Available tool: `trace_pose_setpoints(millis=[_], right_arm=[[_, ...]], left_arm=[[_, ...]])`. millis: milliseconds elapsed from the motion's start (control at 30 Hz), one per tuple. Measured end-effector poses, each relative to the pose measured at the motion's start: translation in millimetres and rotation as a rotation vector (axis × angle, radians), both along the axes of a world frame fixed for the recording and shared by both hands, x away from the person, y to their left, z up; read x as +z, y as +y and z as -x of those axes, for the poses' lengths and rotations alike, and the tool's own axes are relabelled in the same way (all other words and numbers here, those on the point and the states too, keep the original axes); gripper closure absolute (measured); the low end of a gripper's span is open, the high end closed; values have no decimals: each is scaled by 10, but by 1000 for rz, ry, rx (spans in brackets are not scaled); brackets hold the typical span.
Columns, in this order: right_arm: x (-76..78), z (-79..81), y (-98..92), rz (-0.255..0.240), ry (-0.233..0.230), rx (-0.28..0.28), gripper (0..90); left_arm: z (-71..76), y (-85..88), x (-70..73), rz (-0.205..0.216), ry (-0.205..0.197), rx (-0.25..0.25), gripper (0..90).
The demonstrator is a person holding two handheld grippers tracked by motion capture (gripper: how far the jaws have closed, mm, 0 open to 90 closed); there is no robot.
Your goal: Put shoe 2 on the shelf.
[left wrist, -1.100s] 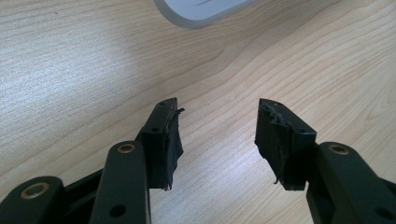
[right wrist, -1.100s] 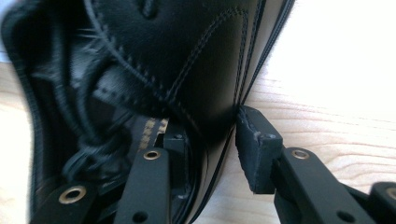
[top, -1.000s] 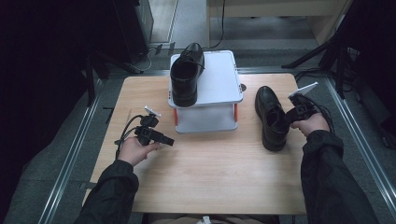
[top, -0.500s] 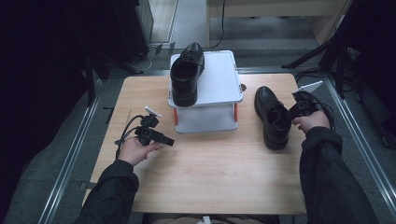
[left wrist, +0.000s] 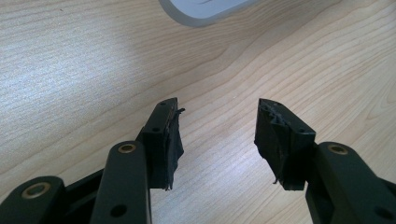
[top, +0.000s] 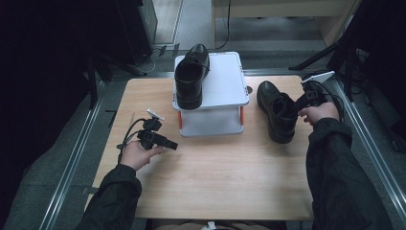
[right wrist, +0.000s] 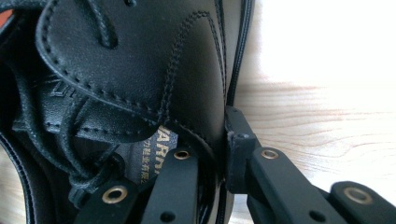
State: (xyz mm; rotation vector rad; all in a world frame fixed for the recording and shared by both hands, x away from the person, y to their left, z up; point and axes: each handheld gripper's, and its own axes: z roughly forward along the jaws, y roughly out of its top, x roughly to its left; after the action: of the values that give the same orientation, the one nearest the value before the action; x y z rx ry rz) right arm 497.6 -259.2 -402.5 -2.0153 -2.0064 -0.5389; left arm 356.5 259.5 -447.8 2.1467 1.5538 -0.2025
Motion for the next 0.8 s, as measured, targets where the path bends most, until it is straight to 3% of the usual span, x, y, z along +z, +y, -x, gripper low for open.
trace_pose_setpoints(millis=[200,433,533,800], right_arm=[[311,-57,32,-15,-26,-20,849],[804,-143,74,7,-90,-35,849],[1005,-185,112,-7,-109,-40,849],[1519,-316,447,12,-146,-9,848]], left_arm=[[3,-7,3,6,-1,2,498],[5,-18,-7,4,4,3,499],[1,-24,-14,5,6,-8,499],[0,-39,-15,5,13,-22,499]])
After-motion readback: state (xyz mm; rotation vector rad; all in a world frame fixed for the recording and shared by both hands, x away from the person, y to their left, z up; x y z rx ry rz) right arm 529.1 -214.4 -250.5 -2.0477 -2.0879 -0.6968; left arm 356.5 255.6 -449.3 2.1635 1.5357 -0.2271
